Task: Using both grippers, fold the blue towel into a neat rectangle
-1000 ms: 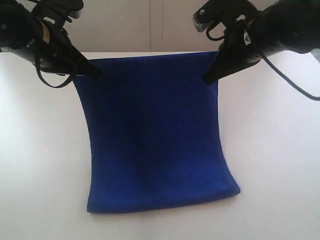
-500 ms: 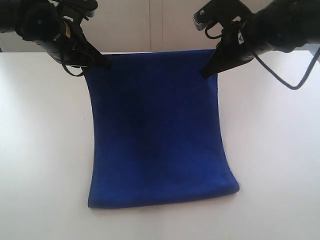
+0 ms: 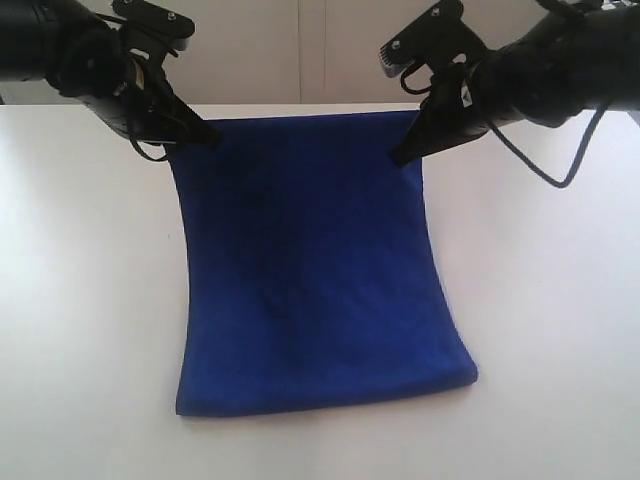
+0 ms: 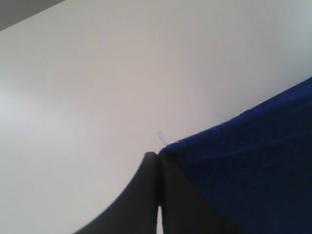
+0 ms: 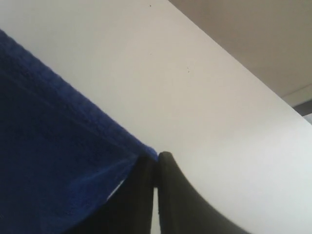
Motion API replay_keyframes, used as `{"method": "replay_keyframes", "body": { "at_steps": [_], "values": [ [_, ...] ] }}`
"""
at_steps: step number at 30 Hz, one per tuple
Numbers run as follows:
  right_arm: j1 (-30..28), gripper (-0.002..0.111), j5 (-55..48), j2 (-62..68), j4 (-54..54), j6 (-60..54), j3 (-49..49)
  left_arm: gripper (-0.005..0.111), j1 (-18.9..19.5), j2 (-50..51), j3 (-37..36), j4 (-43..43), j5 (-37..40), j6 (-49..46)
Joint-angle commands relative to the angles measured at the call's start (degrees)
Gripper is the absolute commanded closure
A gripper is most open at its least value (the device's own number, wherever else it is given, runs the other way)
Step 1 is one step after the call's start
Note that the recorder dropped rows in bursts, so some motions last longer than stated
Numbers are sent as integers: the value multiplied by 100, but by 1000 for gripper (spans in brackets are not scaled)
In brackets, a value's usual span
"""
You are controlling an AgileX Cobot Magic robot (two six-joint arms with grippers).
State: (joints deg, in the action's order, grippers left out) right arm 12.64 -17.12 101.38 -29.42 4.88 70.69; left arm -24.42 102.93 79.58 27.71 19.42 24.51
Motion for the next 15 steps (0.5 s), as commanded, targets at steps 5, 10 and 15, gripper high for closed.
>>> {"method": "replay_keyframes", "body": {
  "at_steps": [5, 10, 15],
  "values": [
    [-301, 108, -224, 297, -191, 148, 86, 107, 237, 73, -14, 231, 145, 55],
    [-301, 108, -135, 470, -191, 148, 175, 107, 347, 250, -14, 230, 50, 55],
    [-301, 108, 127, 641, -191, 148, 200, 107, 389, 547, -14, 230, -372, 55]
  ]
}}
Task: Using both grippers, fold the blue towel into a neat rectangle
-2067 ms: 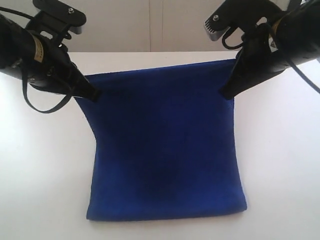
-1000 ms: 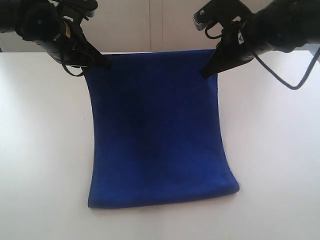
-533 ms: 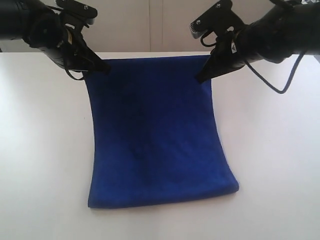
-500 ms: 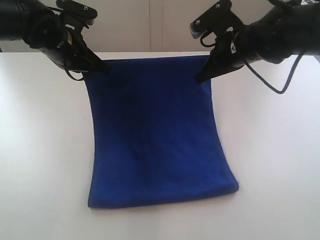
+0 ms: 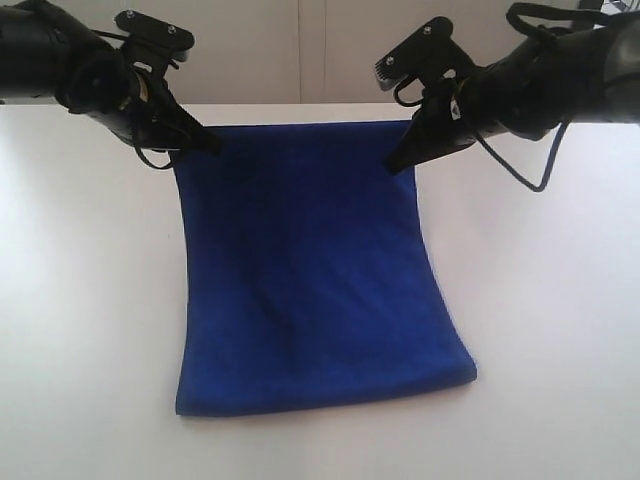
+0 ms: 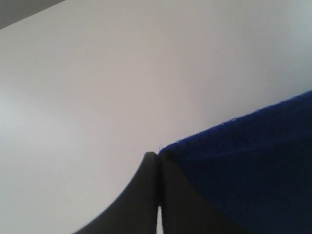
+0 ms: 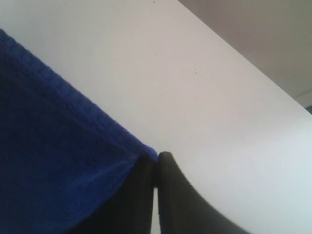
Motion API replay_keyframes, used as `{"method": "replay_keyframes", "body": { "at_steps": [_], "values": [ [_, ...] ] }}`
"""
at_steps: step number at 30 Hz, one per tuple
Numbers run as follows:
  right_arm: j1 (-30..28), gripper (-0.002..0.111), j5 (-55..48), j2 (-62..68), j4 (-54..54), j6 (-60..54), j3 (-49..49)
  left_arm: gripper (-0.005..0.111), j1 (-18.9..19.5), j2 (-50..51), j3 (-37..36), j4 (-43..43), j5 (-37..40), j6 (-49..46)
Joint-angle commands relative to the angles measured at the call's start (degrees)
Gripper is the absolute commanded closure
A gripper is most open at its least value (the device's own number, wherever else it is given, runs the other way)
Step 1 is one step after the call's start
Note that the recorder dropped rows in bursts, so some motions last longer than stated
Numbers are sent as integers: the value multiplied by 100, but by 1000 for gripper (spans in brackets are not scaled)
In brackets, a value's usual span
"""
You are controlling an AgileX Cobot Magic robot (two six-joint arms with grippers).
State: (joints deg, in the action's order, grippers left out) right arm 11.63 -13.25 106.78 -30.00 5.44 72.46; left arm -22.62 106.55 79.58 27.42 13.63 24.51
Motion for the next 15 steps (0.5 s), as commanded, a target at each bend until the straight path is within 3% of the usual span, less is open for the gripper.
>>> {"method": "replay_keyframes", "body": {
  "at_steps": [1, 15],
  "values": [
    [-200, 108, -247, 137, -134, 92, 23, 107, 209, 242, -14, 259, 131, 55],
    [-273, 108, 210, 707, -145, 117, 46, 107, 340, 733, -14, 259, -462, 116]
  ]
}}
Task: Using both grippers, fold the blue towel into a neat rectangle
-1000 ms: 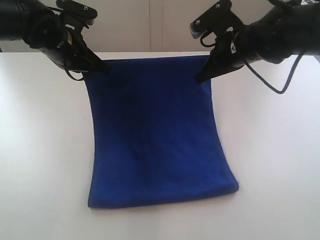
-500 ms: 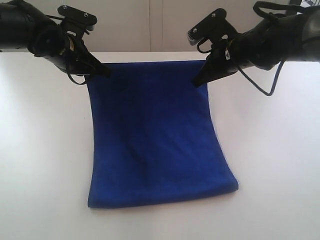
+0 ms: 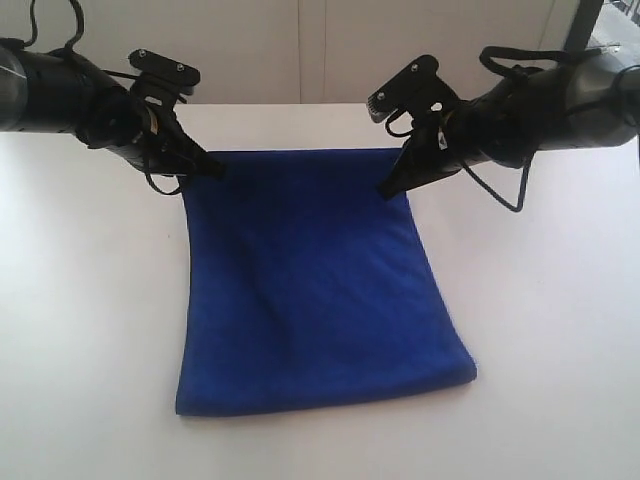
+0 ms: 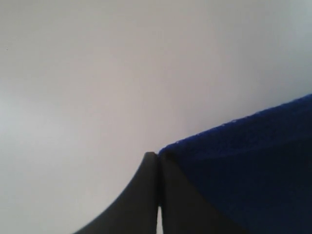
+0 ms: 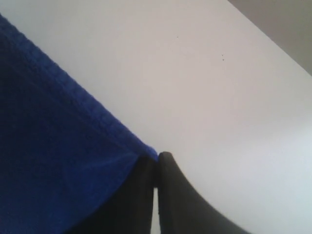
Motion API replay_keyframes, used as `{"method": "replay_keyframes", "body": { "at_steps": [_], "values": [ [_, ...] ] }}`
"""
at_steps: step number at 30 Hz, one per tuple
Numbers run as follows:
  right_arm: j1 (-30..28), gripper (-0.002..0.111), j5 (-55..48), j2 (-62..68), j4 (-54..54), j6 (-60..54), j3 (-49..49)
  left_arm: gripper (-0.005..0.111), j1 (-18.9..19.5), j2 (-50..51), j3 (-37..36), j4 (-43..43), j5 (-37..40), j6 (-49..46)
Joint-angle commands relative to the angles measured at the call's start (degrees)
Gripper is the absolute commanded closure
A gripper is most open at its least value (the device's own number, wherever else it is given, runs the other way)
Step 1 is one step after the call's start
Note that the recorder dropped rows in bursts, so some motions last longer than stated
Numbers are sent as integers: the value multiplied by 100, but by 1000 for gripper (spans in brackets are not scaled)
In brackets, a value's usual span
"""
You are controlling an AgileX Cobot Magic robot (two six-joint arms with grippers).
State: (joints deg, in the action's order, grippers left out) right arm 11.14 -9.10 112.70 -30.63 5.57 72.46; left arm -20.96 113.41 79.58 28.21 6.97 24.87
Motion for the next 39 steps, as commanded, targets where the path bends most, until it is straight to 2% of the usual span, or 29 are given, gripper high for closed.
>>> {"method": "replay_keyframes", "body": {
  "at_steps": [1, 9, 19, 36, 39],
  "values": [
    [-246, 108, -220, 161, -82, 104, 89, 107, 179, 70, -14, 180, 141, 79],
    [-393, 108, -153, 282, -82, 126, 238, 107, 202, 257, -3, 180, -237, 79],
    [-434, 108, 187, 282, -82, 126, 238, 107, 202, 561, 307, 180, -249, 79],
    [-434, 108, 267, 282, -82, 76, 228, 107, 202, 704, 314, 216, -286, 69],
    [-434, 103, 267, 331, -82, 76, 228, 99, 202, 703, 314, 226, -290, 69]
  ]
}}
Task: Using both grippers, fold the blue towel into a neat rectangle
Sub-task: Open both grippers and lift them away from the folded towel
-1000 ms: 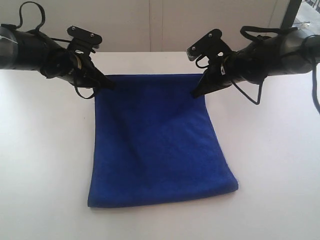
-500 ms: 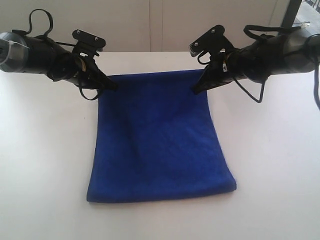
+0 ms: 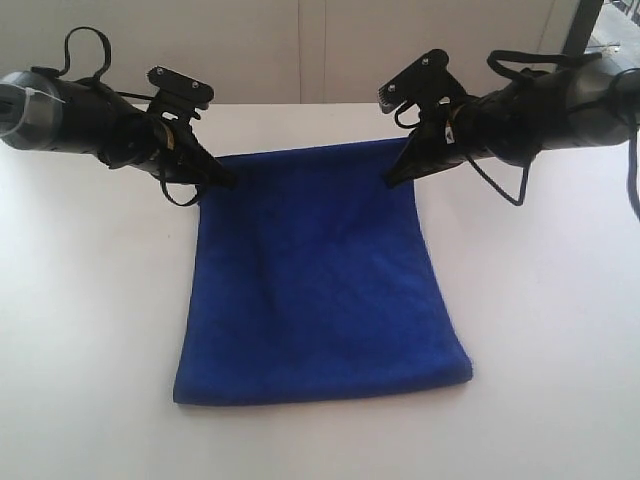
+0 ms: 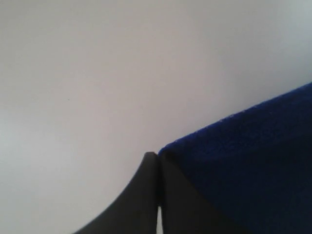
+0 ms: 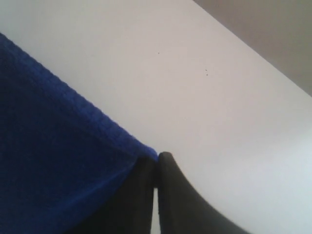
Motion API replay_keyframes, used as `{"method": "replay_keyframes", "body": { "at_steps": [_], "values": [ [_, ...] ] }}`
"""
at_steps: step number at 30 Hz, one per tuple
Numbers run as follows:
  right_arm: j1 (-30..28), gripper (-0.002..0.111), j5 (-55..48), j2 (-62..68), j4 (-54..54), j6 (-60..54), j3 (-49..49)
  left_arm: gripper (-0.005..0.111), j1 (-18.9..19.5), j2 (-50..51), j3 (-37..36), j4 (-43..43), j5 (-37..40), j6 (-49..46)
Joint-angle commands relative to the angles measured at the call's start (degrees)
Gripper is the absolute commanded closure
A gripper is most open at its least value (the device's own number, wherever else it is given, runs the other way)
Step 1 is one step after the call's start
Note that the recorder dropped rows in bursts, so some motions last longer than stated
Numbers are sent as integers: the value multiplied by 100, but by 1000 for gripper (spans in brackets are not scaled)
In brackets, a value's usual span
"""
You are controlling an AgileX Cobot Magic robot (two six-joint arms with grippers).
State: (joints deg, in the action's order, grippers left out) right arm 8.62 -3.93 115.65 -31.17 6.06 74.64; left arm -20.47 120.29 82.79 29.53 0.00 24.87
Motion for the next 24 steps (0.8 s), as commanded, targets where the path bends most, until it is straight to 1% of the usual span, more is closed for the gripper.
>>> {"method": "replay_keyframes", "body": {
  "at_steps": [1, 3, 4, 6, 7, 9, 15, 18, 21, 23, 24],
  "values": [
    [-182, 99, -250, 73, -28, 27, 9, 94, 153, 14, -7, 94, 398, 69],
    [-182, 92, -250, 130, -28, 27, 9, 81, 153, 14, -7, 94, 398, 69],
    [-182, 87, -250, 176, -28, 27, 9, 74, 153, 14, -7, 124, 398, 58],
    [-182, 80, -250, 218, -28, 27, 9, 63, 153, 14, -7, 146, 398, 37],
    [-182, 76, -250, 243, -28, 27, 9, 58, 153, 14, -7, 175, 398, 20],
    [-182, 71, -239, 271, -28, 27, 9, 52, 153, 14, -7, 268, 398, 20],
    [-182, 70, -268, 284, -18, 182, 9, 51, 153, 14, -7, 268, 398, 20],
    [-182, 70, -710, 221, -18, 502, 9, 51, 168, 14, -4, 351, 434, 20],
    [-182, 70, -1106, 75, 11, 624, 9, 51, 265, 29, -4, 351, 434, 90],
    [-182, 70, -1196, -33, 103, 639, 9, 42, 318, 29, -4, 351, 406, 89],
    [-182, 70, -1246, -83, 184, 639, 9, 34, 318, 29, -4, 351, 363, 89]
  ]
}}
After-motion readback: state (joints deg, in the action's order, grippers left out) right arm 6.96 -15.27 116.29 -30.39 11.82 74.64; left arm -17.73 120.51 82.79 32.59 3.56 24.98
